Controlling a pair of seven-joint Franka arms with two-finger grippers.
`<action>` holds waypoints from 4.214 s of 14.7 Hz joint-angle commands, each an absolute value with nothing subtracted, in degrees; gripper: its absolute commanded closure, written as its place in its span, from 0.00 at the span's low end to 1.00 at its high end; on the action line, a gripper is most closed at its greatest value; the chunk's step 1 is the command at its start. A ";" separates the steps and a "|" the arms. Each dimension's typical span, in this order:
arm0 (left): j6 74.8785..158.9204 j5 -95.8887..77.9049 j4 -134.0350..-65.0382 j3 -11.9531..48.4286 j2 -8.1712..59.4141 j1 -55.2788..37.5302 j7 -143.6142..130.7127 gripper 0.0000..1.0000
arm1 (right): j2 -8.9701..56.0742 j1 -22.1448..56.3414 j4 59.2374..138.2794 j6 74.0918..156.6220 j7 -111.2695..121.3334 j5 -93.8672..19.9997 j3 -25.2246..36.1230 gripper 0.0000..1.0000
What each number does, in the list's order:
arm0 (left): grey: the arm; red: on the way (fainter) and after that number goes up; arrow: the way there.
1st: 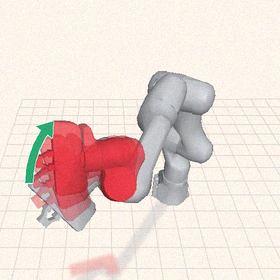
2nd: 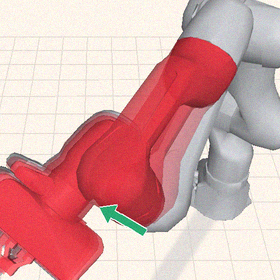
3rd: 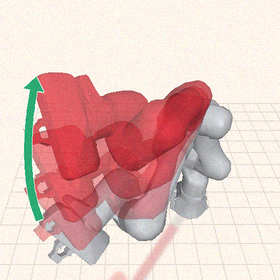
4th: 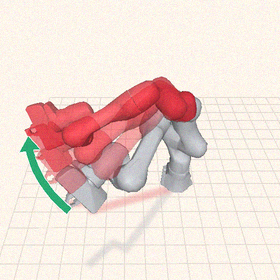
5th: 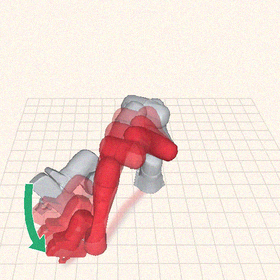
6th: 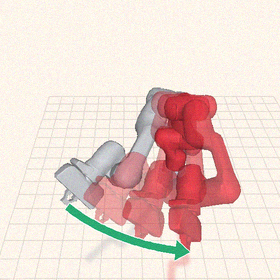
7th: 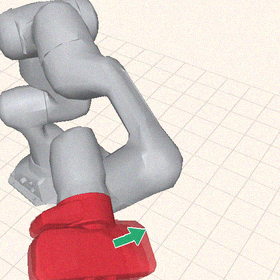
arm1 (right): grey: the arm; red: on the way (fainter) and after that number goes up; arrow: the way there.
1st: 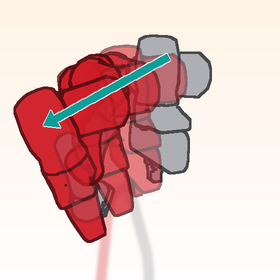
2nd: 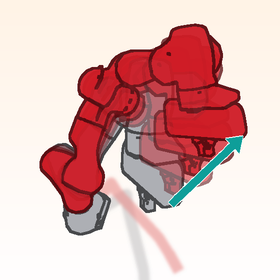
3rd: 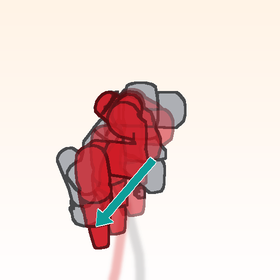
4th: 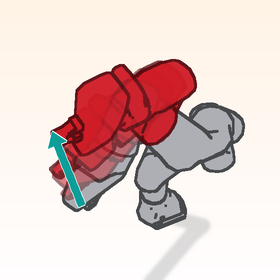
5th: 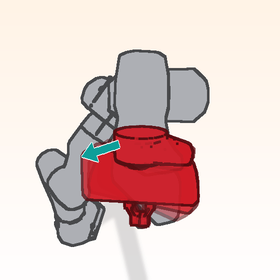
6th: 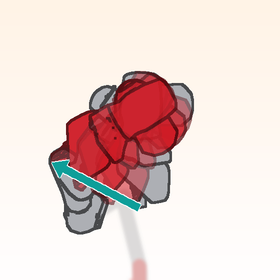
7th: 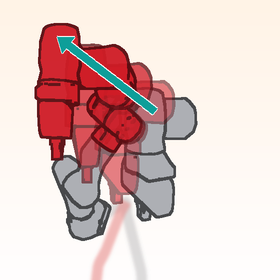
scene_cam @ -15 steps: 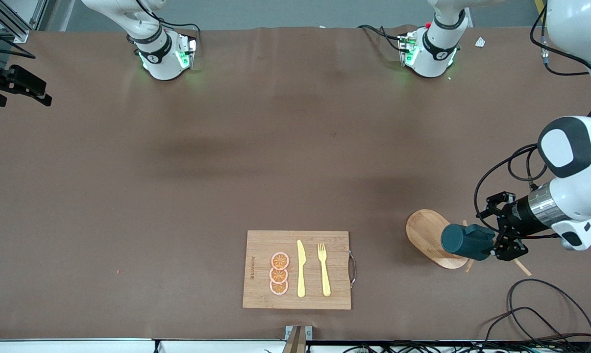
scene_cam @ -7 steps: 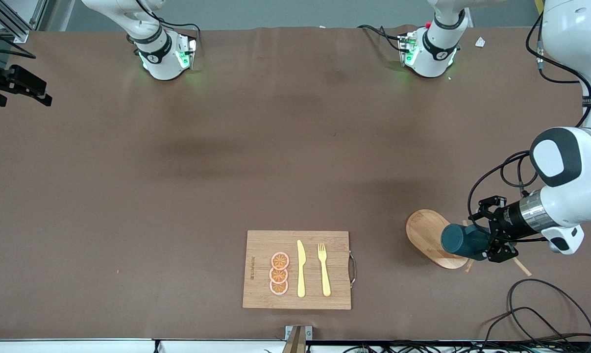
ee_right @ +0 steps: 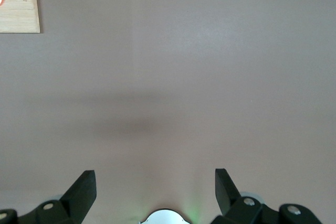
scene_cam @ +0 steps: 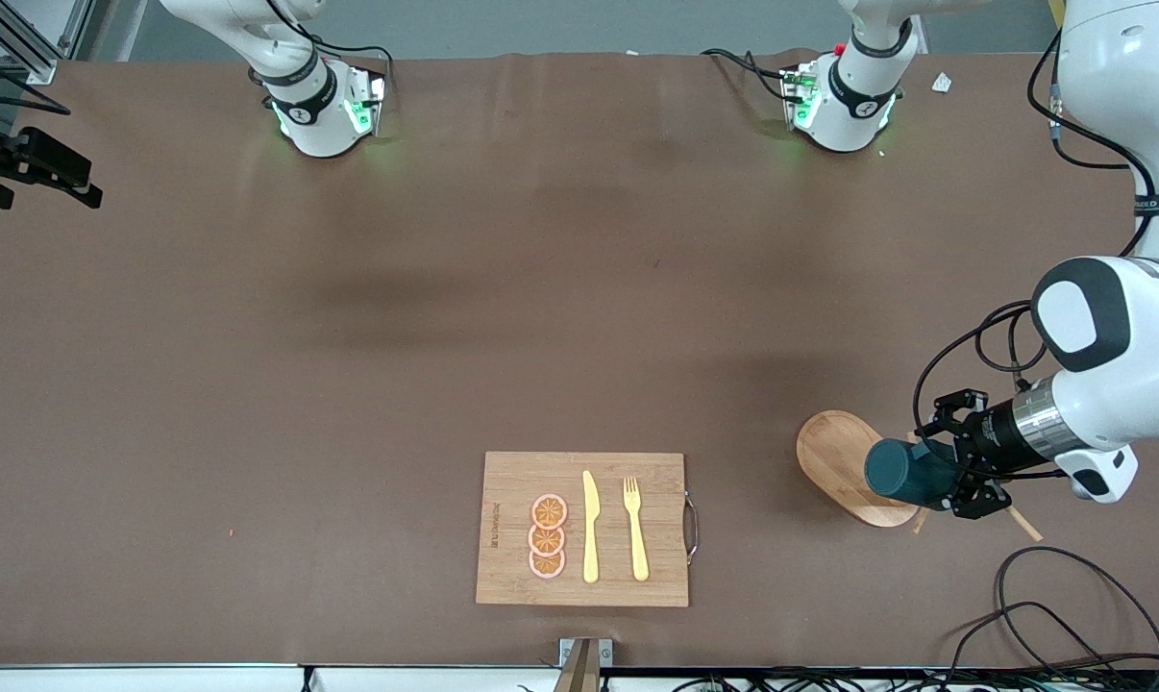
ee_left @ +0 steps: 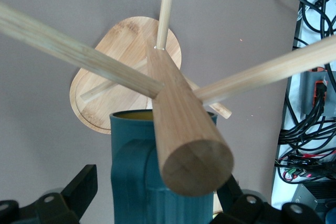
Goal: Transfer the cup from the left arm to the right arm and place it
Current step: 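Close the left gripper on the teal mug body, then lift the mug off the stand and carry it toward the table middle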
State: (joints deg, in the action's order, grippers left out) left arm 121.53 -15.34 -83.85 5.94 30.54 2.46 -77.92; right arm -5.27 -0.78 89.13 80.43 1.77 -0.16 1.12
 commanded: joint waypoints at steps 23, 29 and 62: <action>123.05 -16.43 -82.88 6.15 31.38 1.93 -79.01 0.43 | -4.92 -1.50 87.36 80.42 1.41 -0.53 1.23 0.00; 122.43 -16.44 -83.06 8.34 29.27 1.93 -79.01 0.42 | -4.83 -1.58 87.45 80.16 1.58 -0.70 1.23 0.00; 123.33 73.52 -81.21 7.73 49.03 -56.32 -129.96 0.44 | 14.50 -5.19 89.99 95.62 1.85 -0.17 1.23 0.00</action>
State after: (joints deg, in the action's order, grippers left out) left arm 126.27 67.16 -82.73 8.63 46.17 -53.17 -125.74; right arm 14.06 -5.41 88.54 93.80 1.86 -0.02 1.61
